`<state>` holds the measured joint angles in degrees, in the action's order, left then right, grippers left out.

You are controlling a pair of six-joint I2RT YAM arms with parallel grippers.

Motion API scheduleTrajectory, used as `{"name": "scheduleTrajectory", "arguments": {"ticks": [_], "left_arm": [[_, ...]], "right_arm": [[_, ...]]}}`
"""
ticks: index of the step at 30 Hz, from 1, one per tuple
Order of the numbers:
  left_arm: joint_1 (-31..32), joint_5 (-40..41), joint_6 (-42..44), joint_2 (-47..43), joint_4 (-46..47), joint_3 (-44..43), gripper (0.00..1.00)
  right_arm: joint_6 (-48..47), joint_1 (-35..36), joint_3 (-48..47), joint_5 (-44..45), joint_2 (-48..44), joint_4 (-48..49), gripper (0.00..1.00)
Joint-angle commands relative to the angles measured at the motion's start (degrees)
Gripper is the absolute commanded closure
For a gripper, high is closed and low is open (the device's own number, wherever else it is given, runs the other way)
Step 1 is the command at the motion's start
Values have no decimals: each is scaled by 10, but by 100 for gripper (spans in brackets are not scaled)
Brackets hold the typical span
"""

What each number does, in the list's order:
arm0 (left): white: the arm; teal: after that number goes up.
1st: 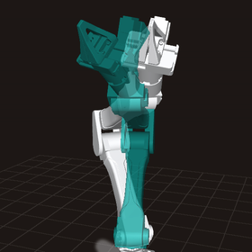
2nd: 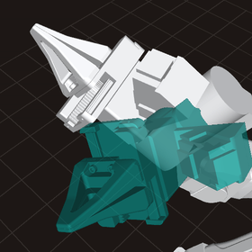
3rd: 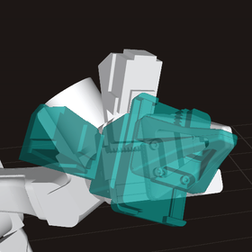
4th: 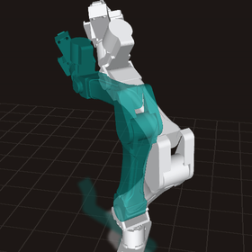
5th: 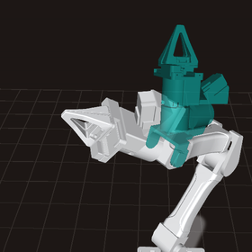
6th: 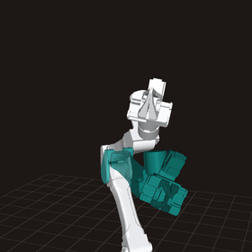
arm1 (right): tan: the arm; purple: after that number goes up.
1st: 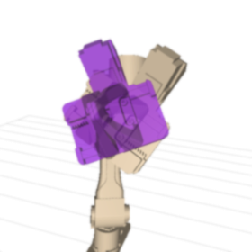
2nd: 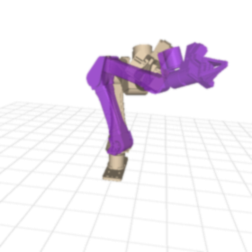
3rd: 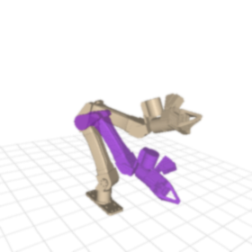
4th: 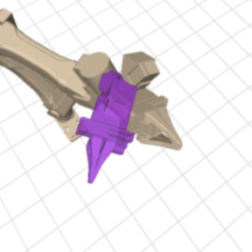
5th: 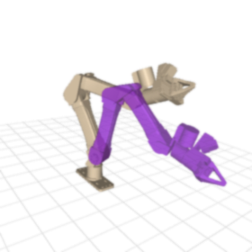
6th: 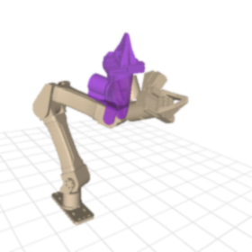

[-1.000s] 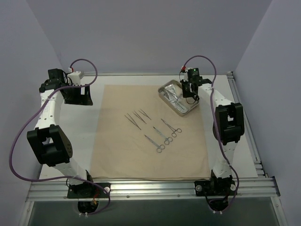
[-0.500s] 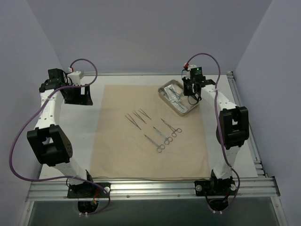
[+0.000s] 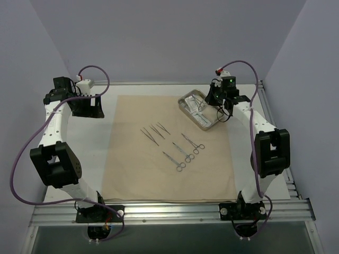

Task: Open and lay out the surgical kit
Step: Pick up the medical item from the container, then place the medical item in the surgical kit.

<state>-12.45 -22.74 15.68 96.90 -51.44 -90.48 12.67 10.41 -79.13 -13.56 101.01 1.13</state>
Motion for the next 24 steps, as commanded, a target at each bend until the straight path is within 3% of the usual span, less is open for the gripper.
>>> {"name": "scheduleTrajectory", "arguments": {"ticks": [1, 8, 24], "left_arm": [[-4, -13, 8, -32, 5, -8, 6], [-4, -18, 8, -33, 6, -6, 6], [-3, -34, 8, -60, 6, 12, 6]], "right_arm": [[46, -6, 23, -43, -37, 48, 100], [102, -3, 63, -102, -76, 84, 100], [169, 41, 135, -110, -149, 123, 100]]}}
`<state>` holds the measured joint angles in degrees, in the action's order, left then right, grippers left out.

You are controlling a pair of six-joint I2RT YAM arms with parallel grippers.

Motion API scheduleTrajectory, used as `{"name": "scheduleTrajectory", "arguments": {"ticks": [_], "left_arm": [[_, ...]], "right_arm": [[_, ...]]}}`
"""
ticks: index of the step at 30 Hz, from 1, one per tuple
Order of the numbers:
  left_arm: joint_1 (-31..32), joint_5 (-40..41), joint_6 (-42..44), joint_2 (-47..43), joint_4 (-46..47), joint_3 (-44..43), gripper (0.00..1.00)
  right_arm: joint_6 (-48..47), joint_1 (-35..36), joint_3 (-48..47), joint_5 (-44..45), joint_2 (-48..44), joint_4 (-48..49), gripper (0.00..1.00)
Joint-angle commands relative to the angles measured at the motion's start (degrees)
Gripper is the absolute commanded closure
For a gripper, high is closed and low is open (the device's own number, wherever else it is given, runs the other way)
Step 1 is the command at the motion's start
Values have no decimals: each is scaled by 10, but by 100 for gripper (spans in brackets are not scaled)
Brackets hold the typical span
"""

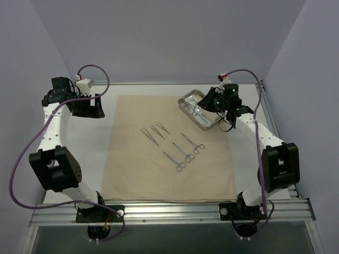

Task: Open and lay out the surgical kit
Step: Place the medical item in the surgical kit.

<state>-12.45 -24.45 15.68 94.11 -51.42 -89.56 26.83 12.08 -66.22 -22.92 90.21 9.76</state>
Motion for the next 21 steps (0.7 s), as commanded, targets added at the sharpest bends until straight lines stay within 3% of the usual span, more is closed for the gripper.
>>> {"name": "scheduleTrajectory", "arguments": {"ticks": [1, 7, 12, 21], "left_arm": [[-4, -18, 8, -34, 7, 4, 6], [-3, -31, 8, -50, 7, 11, 6], [-3, -42, 8, -77, 9, 31, 6], [-3, -39, 13, -132, 16, 69, 6]], "right_arm": [[39, 42, 13, -16, -50, 38, 100], [85, 105, 64, 9, -101, 54, 100], [145, 154, 154, 28, -178, 79, 100], [226, 258, 288, 75, -236, 126, 100]]}}
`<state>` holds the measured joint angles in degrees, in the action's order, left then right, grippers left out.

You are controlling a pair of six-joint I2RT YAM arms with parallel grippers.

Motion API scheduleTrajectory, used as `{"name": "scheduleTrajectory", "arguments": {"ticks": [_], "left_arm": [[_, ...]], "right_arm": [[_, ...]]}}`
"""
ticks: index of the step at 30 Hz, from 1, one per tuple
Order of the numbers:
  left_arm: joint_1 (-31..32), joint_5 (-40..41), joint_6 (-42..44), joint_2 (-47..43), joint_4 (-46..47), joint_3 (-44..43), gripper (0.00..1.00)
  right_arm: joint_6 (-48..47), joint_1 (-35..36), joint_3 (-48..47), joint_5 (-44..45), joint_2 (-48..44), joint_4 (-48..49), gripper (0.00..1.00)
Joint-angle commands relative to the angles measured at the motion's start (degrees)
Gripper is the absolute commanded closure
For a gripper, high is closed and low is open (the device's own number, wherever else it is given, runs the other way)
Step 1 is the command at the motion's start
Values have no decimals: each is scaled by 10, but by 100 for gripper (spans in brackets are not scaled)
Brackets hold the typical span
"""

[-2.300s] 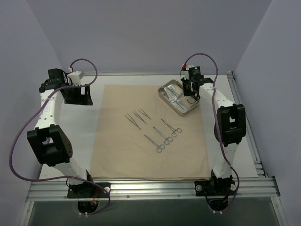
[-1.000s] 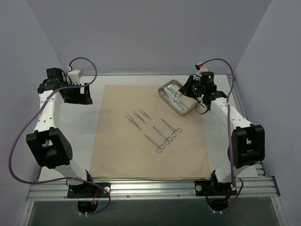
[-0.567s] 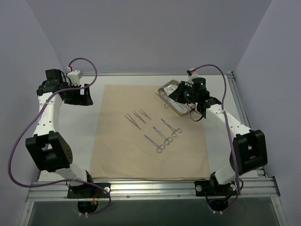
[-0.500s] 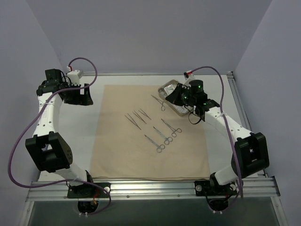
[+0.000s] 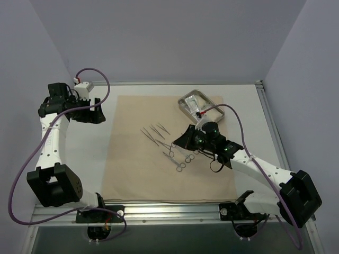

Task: Open and lay out the surgical kit
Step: Place the medical item in the surgical kit.

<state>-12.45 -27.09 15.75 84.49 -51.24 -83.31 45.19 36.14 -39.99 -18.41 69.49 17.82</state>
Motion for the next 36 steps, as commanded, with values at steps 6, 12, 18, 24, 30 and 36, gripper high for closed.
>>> {"name": "scheduleTrajectory", "arguments": {"ticks": [6, 12, 18, 24, 30, 36], "left_arm": [[-3, -4, 20, -61, 18, 30, 6], [-3, -3, 17, -70, 32, 47, 6], [-3, -2, 20, -74, 34, 50, 6], [-3, 0, 24, -78, 33, 53, 6], [-4, 4, 28, -78, 32, 53, 6], [-3, 5, 29, -72, 34, 53, 6]], "right_arm": [[71, 53, 68, 33, -42, 74, 100], [94, 60, 103, 11, -28, 104, 100], [103, 64, 118, -21, 5, 119, 100], [71, 63, 113, -77, 56, 85, 100], [40, 64, 125, -86, 57, 9, 100], [9, 62, 117, -80, 74, -25, 100]]}}
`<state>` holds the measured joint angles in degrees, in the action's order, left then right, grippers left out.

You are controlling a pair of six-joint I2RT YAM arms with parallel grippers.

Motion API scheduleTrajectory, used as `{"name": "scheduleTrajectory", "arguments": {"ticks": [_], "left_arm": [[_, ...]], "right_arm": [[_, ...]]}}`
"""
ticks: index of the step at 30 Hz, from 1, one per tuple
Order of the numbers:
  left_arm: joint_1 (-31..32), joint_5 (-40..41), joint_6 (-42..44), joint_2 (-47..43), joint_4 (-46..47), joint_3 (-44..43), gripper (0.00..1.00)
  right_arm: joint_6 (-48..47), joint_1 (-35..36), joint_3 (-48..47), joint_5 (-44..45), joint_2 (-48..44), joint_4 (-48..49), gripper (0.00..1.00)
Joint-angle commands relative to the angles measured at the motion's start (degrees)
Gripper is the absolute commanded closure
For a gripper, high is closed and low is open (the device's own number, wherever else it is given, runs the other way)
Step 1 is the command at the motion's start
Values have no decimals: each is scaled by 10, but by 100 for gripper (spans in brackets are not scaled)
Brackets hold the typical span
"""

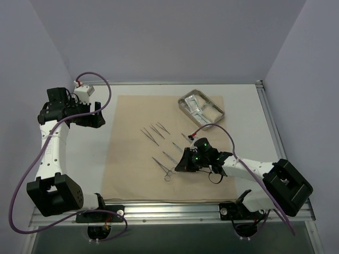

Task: Open and lay out the surgical kit
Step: Place the medical item in the surgical kit.

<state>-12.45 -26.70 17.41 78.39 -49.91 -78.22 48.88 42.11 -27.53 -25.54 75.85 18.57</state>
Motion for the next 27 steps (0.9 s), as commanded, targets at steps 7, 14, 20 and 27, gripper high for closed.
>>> {"name": "scheduleTrajectory", "arguments": {"ticks": [7, 14, 20, 27], "left_arm": [[-3, 3, 12, -4, 23, -2, 6], [-3, 9, 17, -4, 21, -1, 6], [-4, 9, 18, -3, 24, 1, 6], [-3, 7, 16, 0, 26, 2, 6]], "right_arm": [[-70, 3, -24, -19, 93, -27, 100], [-77, 3, -32, -3, 104, -28, 100], [-74, 3, -33, 15, 90, -38, 100], [-64, 3, -31, 26, 71, -50, 96]]}}
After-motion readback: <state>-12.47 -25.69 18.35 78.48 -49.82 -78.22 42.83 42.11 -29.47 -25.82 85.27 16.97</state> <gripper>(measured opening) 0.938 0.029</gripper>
